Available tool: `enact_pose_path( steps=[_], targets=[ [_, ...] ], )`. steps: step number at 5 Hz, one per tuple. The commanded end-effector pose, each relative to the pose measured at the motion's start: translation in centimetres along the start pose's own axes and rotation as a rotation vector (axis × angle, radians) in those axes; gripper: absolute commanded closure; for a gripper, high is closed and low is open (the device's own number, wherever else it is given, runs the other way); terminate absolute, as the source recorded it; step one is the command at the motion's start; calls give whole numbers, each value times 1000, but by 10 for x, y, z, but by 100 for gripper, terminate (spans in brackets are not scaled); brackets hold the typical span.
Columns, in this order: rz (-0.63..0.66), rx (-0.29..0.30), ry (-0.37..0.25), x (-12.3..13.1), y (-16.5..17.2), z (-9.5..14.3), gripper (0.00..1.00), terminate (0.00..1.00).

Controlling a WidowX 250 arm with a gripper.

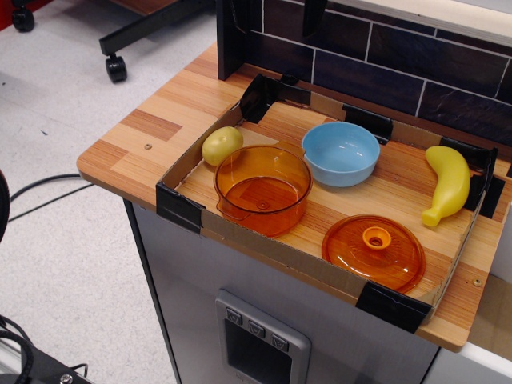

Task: Put lid on pot

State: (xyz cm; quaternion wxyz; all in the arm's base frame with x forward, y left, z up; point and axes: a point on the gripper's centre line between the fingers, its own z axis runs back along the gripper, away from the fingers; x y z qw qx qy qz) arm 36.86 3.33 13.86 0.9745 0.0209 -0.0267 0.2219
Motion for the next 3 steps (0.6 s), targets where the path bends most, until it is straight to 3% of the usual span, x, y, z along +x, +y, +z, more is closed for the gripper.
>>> enact_pose_path(
  steps=[1,3],
  targets=[
    [0,0,0,0,0,0,0,0],
    [-247,-107,53,-42,-37,-2,0,0]
  ],
)
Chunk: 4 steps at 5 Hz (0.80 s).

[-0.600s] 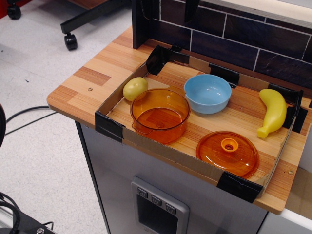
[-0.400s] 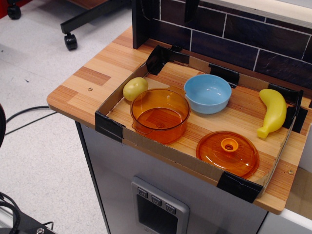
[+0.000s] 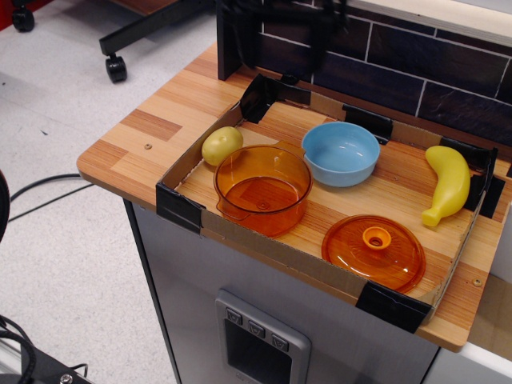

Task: Put lid on pot

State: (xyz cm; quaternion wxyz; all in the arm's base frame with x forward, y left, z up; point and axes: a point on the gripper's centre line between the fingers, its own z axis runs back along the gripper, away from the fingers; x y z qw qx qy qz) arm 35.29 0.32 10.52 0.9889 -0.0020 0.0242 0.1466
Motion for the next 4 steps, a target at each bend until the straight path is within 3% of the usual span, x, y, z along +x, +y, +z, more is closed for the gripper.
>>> enact_pose_path(
  steps=[1,3,4],
  targets=[
    [-156,-121,-39,-29,-36,32,0,0],
    [-257,-149,-73,-59,-47,17,0,0],
    [-289,-131,-85,-67,-50,-2,0,0]
  ],
)
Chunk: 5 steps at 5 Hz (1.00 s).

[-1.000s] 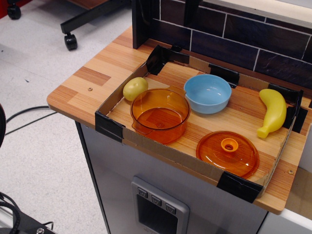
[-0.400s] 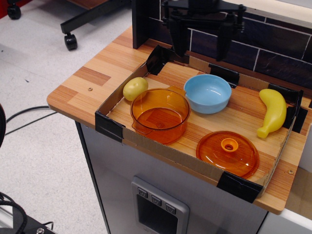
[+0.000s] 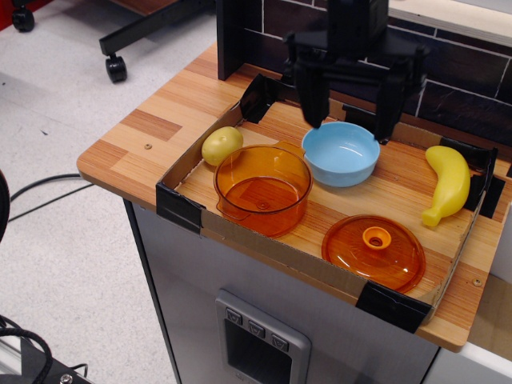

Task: Put lid on pot

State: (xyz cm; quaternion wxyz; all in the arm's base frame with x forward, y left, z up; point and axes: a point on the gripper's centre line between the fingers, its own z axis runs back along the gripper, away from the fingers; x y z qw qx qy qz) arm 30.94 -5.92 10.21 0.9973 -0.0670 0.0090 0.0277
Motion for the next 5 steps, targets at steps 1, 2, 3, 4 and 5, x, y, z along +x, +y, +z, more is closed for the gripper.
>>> enact_pose_path(
  steps=[1,2,3,4,5],
  targets=[
    [-42,8,-79,-11,-8,-21,0,0],
    [-70,-1,-85,-27,-22,-43,0,0],
    [-74,17,-93,-30,-30,-57,0,0],
    [-71,36,-78,-28,-34,-71,0,0],
    [-53,36,-69,-22,-34,-74,0,0]
  ],
)
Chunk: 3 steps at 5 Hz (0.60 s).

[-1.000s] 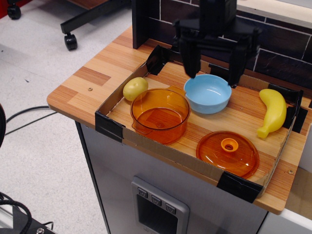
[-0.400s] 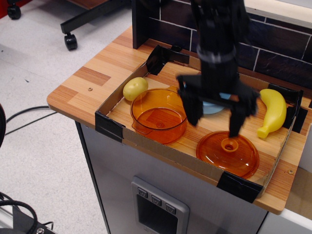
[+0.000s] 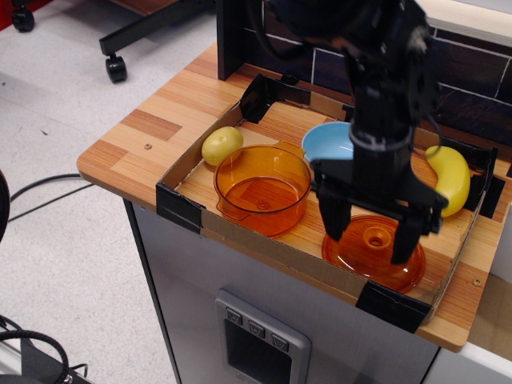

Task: Put lid on pot

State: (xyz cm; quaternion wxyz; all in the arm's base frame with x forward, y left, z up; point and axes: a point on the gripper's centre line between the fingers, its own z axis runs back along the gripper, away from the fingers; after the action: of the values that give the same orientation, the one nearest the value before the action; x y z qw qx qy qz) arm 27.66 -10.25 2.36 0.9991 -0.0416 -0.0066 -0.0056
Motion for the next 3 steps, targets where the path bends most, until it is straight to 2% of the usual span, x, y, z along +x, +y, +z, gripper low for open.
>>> enact_pose_path(
  steps=[1,2,3],
  targets=[
    [20,-7,-41,16,0,6,0,0],
    [25,-13,-39,20,1,8,0,0],
    [29,-7,-49,21,0,8,100,0]
  ],
)
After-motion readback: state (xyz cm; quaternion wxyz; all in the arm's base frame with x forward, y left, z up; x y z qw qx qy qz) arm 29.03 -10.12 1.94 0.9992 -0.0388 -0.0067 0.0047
